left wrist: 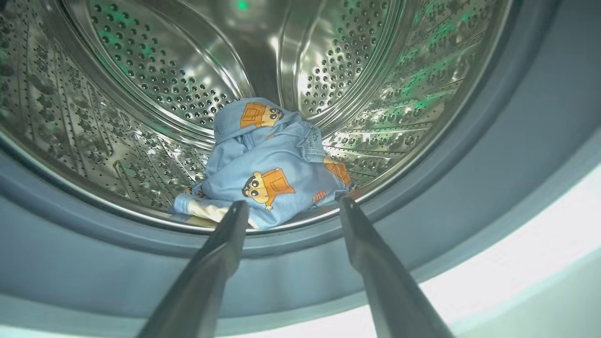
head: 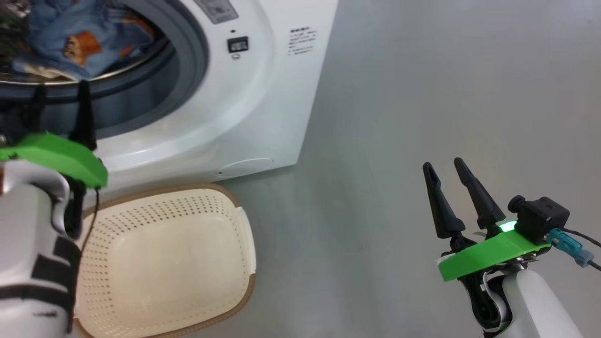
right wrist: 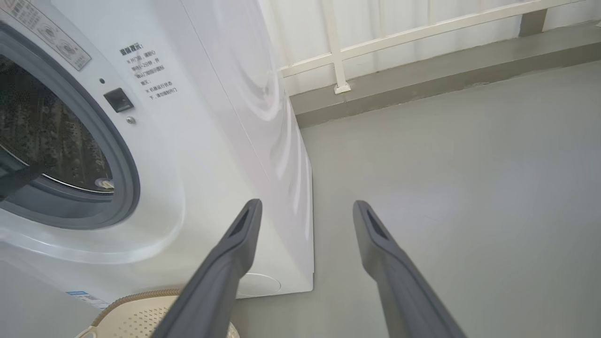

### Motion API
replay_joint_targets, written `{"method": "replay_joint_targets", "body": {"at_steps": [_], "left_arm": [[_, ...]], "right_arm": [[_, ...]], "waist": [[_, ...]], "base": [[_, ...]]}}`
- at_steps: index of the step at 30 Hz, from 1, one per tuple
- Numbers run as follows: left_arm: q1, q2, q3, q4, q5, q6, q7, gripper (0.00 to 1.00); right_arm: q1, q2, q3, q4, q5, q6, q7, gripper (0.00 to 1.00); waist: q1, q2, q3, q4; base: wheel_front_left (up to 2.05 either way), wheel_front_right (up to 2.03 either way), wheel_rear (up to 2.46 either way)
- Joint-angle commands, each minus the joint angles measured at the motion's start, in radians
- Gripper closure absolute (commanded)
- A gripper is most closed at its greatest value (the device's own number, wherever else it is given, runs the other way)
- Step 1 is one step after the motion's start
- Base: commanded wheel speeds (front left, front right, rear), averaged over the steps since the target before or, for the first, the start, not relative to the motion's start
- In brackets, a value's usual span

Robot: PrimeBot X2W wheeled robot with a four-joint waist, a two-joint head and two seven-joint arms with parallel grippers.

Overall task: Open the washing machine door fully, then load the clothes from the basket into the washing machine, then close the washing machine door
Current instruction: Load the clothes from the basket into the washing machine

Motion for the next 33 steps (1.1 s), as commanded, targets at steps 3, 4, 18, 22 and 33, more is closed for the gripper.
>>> {"method": "replay_joint_targets", "body": {"at_steps": [3, 4, 18, 22, 33], "left_arm": [[0.104, 0.027, 0.042, -0.123, -0.004, 0.014, -0.005, 0.00], [0.136, 0.023, 0.050, -0.151, -0.005, 0.019, -0.005, 0.00], [0.529, -0.068, 0.130, -0.492, -0.001, 0.071, -0.005, 0.00], [0.606, -0.089, 0.146, -0.556, 0.009, 0.075, -0.005, 0.00], [0.725, -0.108, 0.148, -0.642, 0.027, 0.076, -0.005, 0.00]], "right_arm": [[0.020, -0.018, 0.013, -0.022, -0.001, 0.008, -0.008, 0.00], [0.021, -0.020, 0.013, -0.021, 0.000, 0.008, -0.008, 0.00], [0.055, -0.040, 0.019, -0.003, 0.006, 0.008, -0.008, 0.00], [0.069, -0.048, 0.023, 0.003, 0.009, 0.008, -0.008, 0.00], [0.114, -0.066, 0.029, 0.019, 0.019, 0.008, -0.008, 0.00]], "waist": [[0.0000, 0.0000, -0.040, 0.045], [0.0000, 0.0000, -0.044, 0.049], [0.0000, 0.0000, -0.150, 0.090], [0.0000, 0.0000, -0.190, 0.102], [0.0000, 0.0000, -0.291, 0.142]], "base": [[0.00, 0.00, 0.00], [0.00, 0.00, 0.00], [0.00, 0.00, 0.00], [0.00, 0.00, 0.00], [0.00, 0.00, 0.00]]}}
